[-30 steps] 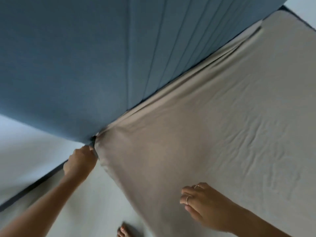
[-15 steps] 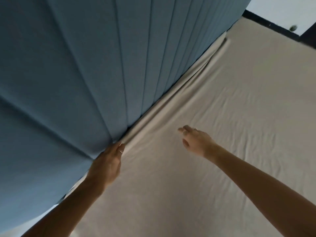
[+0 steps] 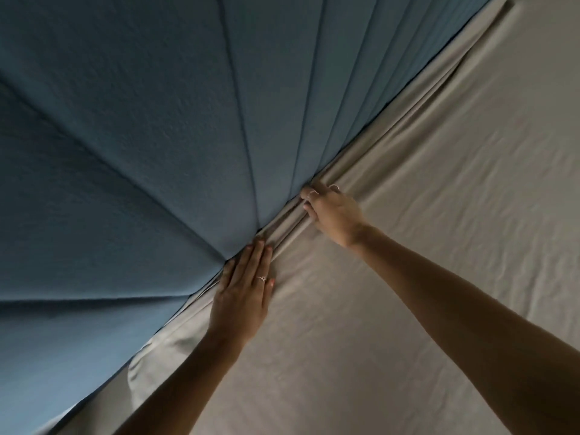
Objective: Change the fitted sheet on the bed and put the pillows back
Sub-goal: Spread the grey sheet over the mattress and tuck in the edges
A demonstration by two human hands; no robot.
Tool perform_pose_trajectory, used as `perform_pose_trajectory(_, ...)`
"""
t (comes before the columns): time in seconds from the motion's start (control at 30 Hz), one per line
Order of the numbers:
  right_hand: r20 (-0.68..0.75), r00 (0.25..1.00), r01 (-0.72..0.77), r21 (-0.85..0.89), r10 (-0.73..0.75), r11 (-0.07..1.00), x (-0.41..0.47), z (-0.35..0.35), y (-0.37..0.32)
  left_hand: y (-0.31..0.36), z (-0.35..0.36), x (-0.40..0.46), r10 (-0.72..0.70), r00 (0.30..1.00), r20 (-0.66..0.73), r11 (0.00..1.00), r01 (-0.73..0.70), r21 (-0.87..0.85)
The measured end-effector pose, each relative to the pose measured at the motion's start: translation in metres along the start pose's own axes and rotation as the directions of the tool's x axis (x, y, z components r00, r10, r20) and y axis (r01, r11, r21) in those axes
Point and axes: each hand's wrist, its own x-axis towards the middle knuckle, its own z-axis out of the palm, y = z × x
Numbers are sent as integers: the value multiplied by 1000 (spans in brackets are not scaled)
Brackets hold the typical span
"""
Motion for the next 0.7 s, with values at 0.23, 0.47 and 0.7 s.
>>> perform_pose_trajectory(0.23, -87, 971, 212, -111, -222, 971, -29, 34, 15, -20, 0, -13, 64, 998, 10, 998, -64, -7)
perform_pose_trajectory(0.47, 102, 989, 116, -109, -105, 987, 12, 28, -14, 3, 4, 18, -246, 964, 98, 968, 250, -27)
perform_pose_trajectory(0.7, 442, 897, 96, -164, -14, 982, 44, 28, -12, -9, 12, 44, -356, 910, 211, 916, 385, -115)
